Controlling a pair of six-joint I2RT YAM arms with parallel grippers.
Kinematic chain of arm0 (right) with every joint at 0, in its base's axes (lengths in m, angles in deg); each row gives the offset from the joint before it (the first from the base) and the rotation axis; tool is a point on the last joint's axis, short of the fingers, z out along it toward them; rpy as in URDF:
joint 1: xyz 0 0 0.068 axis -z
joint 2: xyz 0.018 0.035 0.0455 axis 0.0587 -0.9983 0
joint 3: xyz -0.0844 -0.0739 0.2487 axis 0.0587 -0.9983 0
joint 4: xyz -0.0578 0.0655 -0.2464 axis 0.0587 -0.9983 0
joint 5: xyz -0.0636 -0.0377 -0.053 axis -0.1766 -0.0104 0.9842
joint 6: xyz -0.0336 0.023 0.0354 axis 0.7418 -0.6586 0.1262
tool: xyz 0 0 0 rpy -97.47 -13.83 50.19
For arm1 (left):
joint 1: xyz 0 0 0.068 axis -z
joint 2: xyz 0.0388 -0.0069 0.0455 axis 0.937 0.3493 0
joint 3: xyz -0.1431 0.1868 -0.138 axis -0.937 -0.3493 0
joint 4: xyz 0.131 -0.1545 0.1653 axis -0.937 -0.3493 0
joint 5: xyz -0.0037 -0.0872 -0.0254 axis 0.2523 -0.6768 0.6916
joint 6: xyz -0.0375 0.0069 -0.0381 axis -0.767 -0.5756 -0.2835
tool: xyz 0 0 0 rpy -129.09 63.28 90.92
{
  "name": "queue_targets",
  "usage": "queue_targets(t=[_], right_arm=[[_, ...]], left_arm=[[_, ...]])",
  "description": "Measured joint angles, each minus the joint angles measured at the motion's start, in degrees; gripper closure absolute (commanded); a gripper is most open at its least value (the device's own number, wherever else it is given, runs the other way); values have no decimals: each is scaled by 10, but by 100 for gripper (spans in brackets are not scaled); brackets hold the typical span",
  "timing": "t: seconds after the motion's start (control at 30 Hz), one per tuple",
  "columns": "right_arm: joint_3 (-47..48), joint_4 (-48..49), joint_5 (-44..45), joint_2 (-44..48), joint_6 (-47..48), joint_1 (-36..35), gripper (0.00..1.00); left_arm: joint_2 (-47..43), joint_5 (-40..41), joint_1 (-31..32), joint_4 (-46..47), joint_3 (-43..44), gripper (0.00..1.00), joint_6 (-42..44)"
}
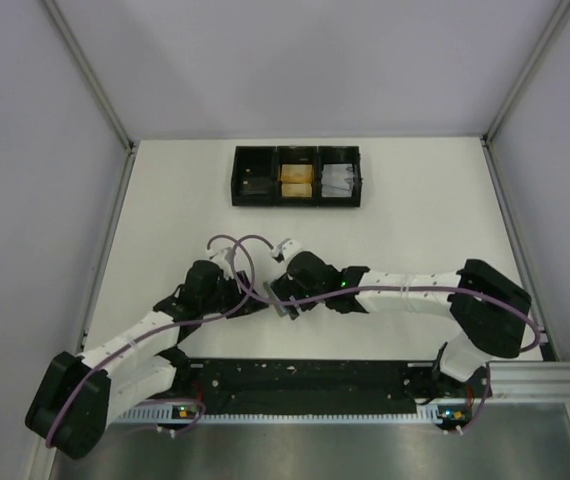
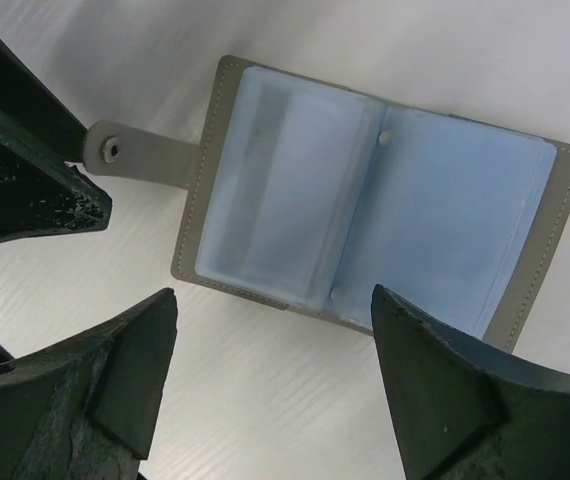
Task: Take the credit cards out of the card holder
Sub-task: Remove the credit card from the card holder.
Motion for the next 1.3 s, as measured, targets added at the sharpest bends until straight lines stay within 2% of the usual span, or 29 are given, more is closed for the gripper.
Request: queue_targets(t=[0.17, 0.37, 0.4, 0.73, 0.9, 1.0, 1.3], right_arm=[[9, -2, 21, -30, 0, -2, 23], [35, -3, 36, -56, 1, -4, 20], [41, -3, 36, -61, 1, -5, 20], [76, -11, 70, -113, 1, -12, 23], [76, -17, 86, -122, 0, -13, 36], [76, -18, 93, -122, 0, -14, 49], [76, -32, 108, -111, 1, -15, 50]], left_arm=[[31, 15, 4, 28, -3, 69, -12], [48, 21, 10, 38, -3, 98, -17], [48, 23, 11, 38, -3, 100, -19], [46, 29, 16, 39, -3, 100, -22], [23, 31, 18, 31, -3, 100, -22], [13, 31, 18, 24, -3, 100, -22], [3, 33, 18, 0, -3, 100, -21]])
